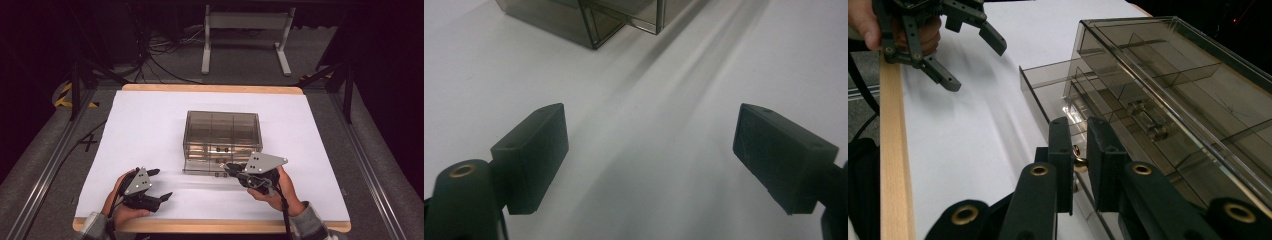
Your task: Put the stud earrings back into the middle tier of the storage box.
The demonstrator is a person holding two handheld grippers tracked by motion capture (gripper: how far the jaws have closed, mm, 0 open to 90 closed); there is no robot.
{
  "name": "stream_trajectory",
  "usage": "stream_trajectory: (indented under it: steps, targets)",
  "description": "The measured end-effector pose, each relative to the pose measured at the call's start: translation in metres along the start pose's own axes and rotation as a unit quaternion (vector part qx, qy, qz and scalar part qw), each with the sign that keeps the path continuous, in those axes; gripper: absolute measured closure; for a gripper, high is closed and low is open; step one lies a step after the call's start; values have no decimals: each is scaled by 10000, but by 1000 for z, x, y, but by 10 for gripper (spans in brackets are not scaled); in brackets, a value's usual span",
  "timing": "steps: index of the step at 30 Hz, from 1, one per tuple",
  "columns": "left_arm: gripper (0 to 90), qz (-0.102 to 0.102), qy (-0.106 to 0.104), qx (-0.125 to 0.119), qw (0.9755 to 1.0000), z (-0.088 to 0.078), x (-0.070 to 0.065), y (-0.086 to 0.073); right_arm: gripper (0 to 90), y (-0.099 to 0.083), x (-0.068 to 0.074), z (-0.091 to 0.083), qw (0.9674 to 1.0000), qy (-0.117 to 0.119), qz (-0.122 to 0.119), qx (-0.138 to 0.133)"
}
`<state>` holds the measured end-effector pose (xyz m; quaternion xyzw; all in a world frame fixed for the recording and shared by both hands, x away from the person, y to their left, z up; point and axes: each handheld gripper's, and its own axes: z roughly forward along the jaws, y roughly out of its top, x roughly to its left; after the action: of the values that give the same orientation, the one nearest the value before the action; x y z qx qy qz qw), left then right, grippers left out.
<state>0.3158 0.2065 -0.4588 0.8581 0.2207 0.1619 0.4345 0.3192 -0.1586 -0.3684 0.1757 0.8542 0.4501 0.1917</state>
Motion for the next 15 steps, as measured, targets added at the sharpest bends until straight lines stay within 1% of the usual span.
stream_trajectory:
  steps: [2,7,12,15]
  targets:
    - [151,1,-10,5,10000,0,0,0,824,2,-3,3,10000,-35,-11,19]
    - [144,-30,14,-23,10000,0,0,0,823,5,-8,14,10000,-28,69,41]
    - [144,-11,18,-4,10000,0,0,0,824,7,-10,21,9999,-41,80,84]
    - [144,-41,21,-27,10000,0,0,0,824,7,-12,26,9998,-57,87,152]
